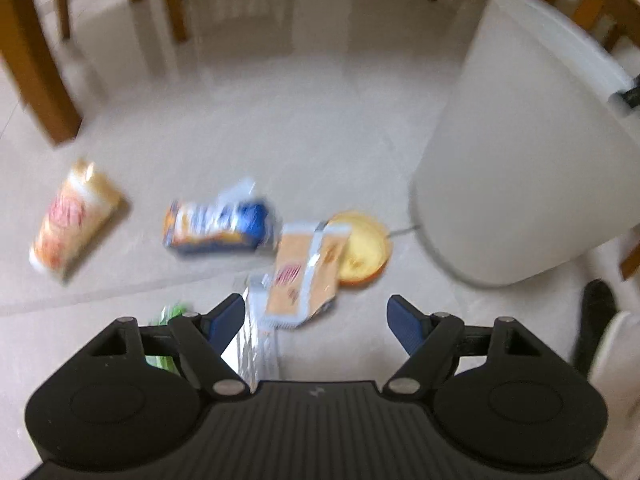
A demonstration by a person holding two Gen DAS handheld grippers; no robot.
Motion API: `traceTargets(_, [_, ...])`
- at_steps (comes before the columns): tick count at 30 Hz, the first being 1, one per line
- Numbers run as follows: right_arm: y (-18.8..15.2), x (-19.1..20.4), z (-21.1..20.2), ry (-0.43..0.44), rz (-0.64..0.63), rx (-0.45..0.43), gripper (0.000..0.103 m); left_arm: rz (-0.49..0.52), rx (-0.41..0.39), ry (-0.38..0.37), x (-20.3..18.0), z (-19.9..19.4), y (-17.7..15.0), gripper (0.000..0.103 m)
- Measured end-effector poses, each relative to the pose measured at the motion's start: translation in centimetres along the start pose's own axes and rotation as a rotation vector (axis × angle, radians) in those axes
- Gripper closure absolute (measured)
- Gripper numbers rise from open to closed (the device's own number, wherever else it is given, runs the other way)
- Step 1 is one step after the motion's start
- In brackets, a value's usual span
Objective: Collect trash
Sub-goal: 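Move the left tool down to the milk-tea cup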
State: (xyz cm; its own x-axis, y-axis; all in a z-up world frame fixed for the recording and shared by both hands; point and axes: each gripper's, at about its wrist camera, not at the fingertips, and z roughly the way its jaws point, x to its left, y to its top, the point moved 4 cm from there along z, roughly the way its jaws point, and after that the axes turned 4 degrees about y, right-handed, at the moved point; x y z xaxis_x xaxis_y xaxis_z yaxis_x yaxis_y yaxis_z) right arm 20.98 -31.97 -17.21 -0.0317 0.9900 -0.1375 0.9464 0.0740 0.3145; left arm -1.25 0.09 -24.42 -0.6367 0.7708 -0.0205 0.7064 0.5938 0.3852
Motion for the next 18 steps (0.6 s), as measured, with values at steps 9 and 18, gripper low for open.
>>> traceTargets(9, [0.0,0.2,0.0,-0.015,-0.007,-0.002,0.088,-0.052,-0.074,0.112,5.6,0.5,1.1,0.027])
traceTargets(18, [0.3,0.2,0.2,-0.023,0.002,0.007,0.087,-0.028,-0.119,0.331,18.4,3.7,8.0,0.02])
